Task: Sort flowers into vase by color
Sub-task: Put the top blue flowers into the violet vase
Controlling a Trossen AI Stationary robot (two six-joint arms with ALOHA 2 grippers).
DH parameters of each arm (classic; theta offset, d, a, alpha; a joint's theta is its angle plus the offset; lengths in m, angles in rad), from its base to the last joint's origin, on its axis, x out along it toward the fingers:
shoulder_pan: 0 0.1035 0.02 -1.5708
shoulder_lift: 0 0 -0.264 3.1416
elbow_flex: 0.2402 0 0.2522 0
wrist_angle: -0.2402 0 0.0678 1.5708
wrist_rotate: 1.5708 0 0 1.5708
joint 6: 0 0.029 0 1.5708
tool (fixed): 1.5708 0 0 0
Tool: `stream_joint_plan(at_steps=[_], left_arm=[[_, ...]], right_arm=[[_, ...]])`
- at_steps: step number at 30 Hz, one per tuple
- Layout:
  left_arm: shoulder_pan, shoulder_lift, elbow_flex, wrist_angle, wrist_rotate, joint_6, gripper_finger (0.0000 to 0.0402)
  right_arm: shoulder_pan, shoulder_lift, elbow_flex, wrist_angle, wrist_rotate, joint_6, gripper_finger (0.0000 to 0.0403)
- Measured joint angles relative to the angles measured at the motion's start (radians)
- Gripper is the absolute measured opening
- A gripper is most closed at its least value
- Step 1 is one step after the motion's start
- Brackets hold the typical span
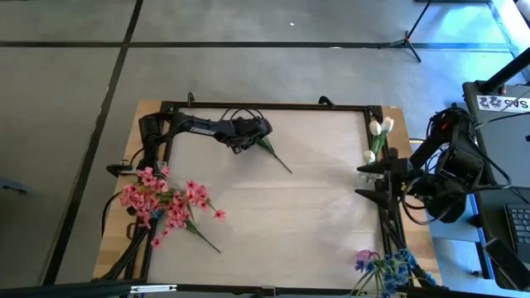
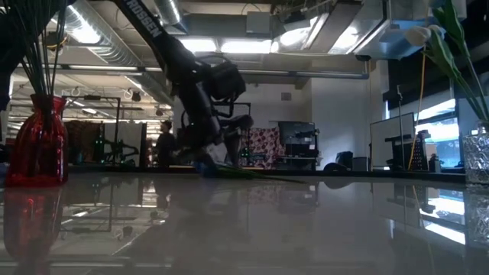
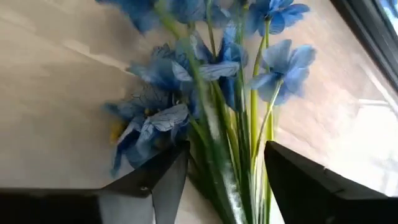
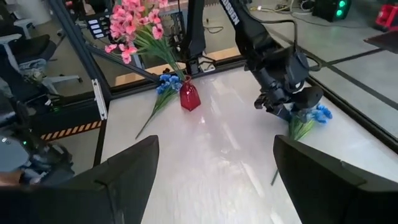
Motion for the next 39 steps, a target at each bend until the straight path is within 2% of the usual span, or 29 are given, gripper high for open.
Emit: stream_joint_plan(at_steps=[4,9,13,20,23,27,30,34,39], left_arm=[[0.001,0.028,-0.001,0.072,0.026,-0.013,0.0171],[0.008,0.028,-0.003,0.087,0.008,-0.049,0.0078],[0.011,0.012,-0.006,0.148,0.016,0.045,0.0013],[-0.029,-0.118,0.078,0.271,-0.022,0.349,0.0011],[-0.069,-0.193,0.119,0.370,-0.041,0.527,0.0007],[-0.173,-0.279,0.158,0.563,-0.042,0.798,0.0006],[-0.263,-0.297,0.179,0.674,0.005,0.981,0.0006],[-0.359,-0.300,0.197,0.766,0.086,1.079,0.0006],[-0.444,-0.300,0.197,0.789,0.088,1.155,0.0006]], right_arm=[[-0.062,0.000,0.000,0.017,-0.065,-0.003,0.0316],[-0.144,0.000,0.000,0.047,-0.167,-0.055,0.0316],[-0.190,-0.001,0.000,0.106,-0.189,-0.131,0.0316],[-0.277,0.003,0.000,0.179,-0.197,-0.208,0.0316],[-0.337,0.007,0.000,0.199,-0.197,-0.188,0.0316],[-0.433,0.015,0.000,0.210,-0.196,-0.136,0.0316],[-0.506,0.029,-0.001,0.239,-0.209,-0.136,0.0316],[-0.599,0.047,-0.001,0.337,-0.331,-0.198,0.0316],[-0.670,0.098,-0.001,0.493,-0.531,-0.345,0.0316]])
